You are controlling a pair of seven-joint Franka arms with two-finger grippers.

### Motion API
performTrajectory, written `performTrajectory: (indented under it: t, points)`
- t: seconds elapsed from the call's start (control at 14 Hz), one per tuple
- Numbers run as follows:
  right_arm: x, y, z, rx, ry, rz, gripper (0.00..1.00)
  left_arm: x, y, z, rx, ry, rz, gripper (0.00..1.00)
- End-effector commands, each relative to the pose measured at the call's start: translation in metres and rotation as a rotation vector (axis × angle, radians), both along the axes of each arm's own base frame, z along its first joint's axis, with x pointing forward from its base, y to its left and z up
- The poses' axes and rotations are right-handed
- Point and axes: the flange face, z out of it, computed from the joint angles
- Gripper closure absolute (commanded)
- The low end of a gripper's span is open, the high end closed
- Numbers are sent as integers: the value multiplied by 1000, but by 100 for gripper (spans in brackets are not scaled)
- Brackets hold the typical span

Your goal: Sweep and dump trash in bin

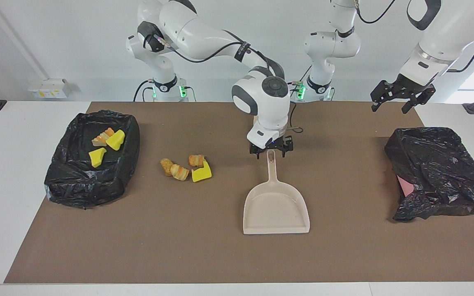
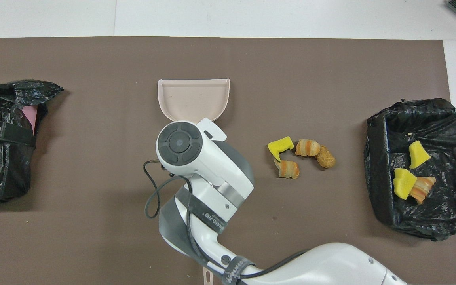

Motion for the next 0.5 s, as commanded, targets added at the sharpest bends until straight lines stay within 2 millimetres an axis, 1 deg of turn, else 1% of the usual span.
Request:
performTrajectory:
  t: [0.0, 0.07, 0.21, 0.29, 0.36, 0.43]
  points:
    - [-57, -10, 6, -50, 6, -20, 0, -14, -2, -1, 12, 10, -21, 0]
    - [-81, -11, 11, -44, 29, -17, 0, -18, 5, -4, 3, 14, -2, 0]
    - [-122, -25, 8, -45, 52, -18, 0, -17, 5, -9, 3, 17, 6, 0]
    - [-145, -22, 1, -12, 54, -13, 0, -16, 0, -13, 4, 20, -4, 0]
    - [-160, -29, -11, 27, 40, -22, 0, -12, -5, -21, 2, 15, -8, 0]
    - [-172, -35, -19, 48, 26, -19, 0, -9, -19, -31, 0, 3, -31, 0]
